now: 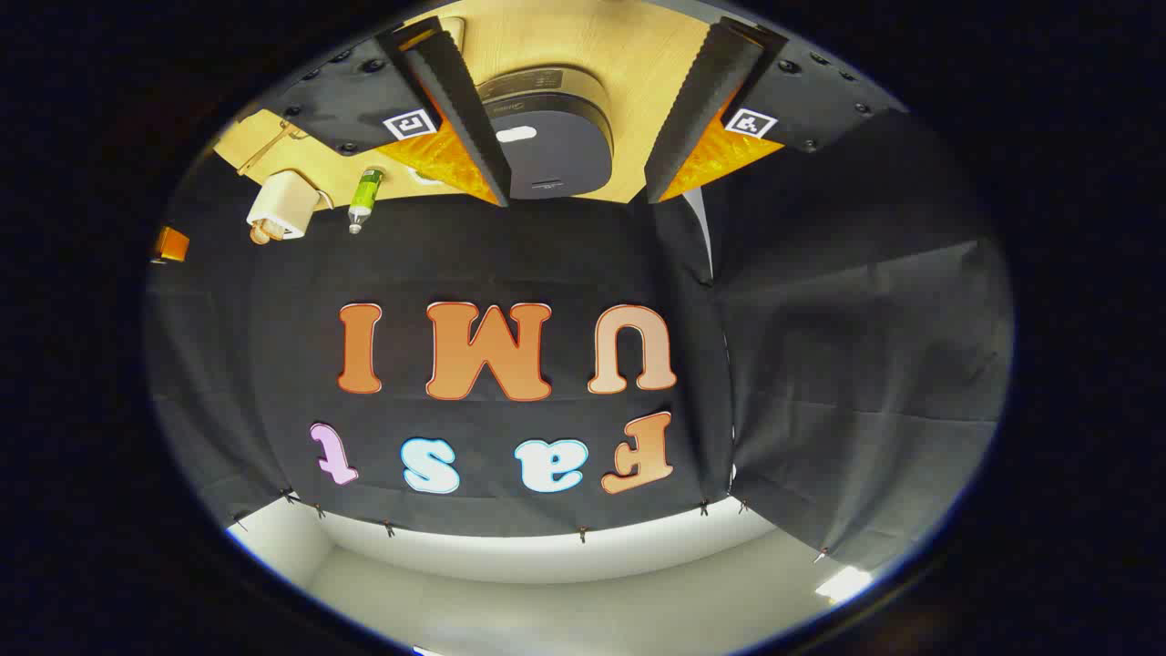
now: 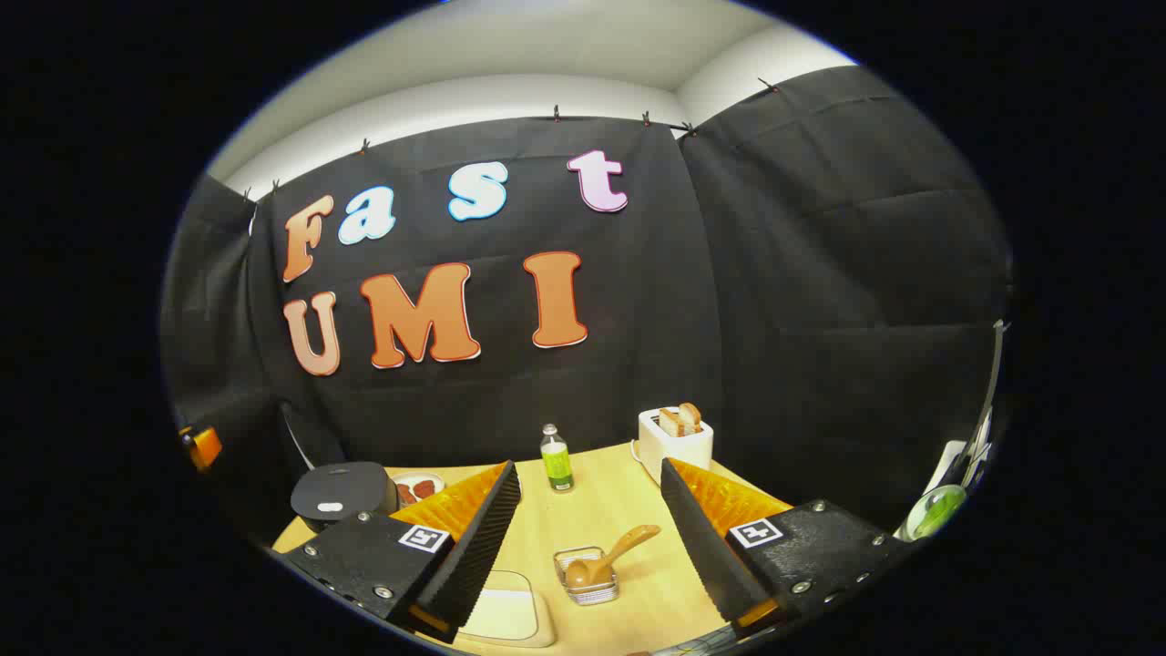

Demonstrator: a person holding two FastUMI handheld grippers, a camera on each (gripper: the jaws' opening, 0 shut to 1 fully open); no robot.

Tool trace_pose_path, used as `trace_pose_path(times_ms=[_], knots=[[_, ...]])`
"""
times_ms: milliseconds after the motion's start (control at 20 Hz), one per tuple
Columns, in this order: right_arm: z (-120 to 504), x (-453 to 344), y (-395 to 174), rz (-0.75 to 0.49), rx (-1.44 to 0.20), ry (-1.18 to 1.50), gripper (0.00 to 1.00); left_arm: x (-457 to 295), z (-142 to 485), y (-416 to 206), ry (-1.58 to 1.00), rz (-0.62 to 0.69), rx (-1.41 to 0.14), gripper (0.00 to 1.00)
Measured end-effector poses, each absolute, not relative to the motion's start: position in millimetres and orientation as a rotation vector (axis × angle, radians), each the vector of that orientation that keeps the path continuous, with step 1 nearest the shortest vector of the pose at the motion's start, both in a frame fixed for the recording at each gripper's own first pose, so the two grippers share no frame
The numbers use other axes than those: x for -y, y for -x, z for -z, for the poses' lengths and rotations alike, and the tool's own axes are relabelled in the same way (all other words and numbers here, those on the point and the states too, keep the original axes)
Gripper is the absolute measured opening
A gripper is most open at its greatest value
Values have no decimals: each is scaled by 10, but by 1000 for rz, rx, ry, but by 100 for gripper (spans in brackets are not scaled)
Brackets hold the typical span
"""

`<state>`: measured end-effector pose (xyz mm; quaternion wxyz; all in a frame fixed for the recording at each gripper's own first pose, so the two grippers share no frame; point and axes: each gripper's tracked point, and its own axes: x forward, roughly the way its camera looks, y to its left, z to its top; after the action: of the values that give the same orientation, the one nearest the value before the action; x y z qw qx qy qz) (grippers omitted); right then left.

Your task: Close the left gripper, press the button to open the rice cooker; take a wooden spoon from the chopstick holder with the right hand, scoop a spoonful of rice and pour it into the rice cooker, then put the wooden spoon back into the chopstick holder.

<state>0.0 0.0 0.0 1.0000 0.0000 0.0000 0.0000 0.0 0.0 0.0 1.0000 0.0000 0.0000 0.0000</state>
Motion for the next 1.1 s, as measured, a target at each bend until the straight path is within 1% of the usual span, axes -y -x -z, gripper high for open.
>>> trace_pose_path(times_ms=[150, 200, 250, 500, 550, 600, 700, 750, 800, 1100], knots=[[-71, 83, -31, -26, 1, 27, 96, 185, -79, 9, 6, 6, 14, 100], [-91, 138, -53, -29, 5, 32, 100, 273, -91, 33, 18, 15, 14, 100], [-104, 189, -77, -31, 8, 33, 96, 370, -111, 56, 32, 31, 12, 100], [-111, 354, -130, -62, -5, 38, 96, 664, -164, 142, 35, 71, 7, 100], [-123, 384, -139, -66, -2, 46, 100, 697, -190, 162, 33, 77, 10, 100], [-140, 412, -143, -71, 0, 58, 96, 731, -186, 170, 34, 80, 7, 100], [-147, 432, -148, -88, -1, 76, 96, 750, -169, 218, 54, 74, -6, 100], [-150, 448, -143, -95, -2, 80, 100, 752, -181, 231, 66, 71, -6, 100], [-155, 462, -151, -97, -1, 81, 96, 750, -175, 236, 73, 64, -7, 100], [-197, 413, -148, -83, 16, 87, 96, 632, -210, 198, 60, 68, 0, 99]])
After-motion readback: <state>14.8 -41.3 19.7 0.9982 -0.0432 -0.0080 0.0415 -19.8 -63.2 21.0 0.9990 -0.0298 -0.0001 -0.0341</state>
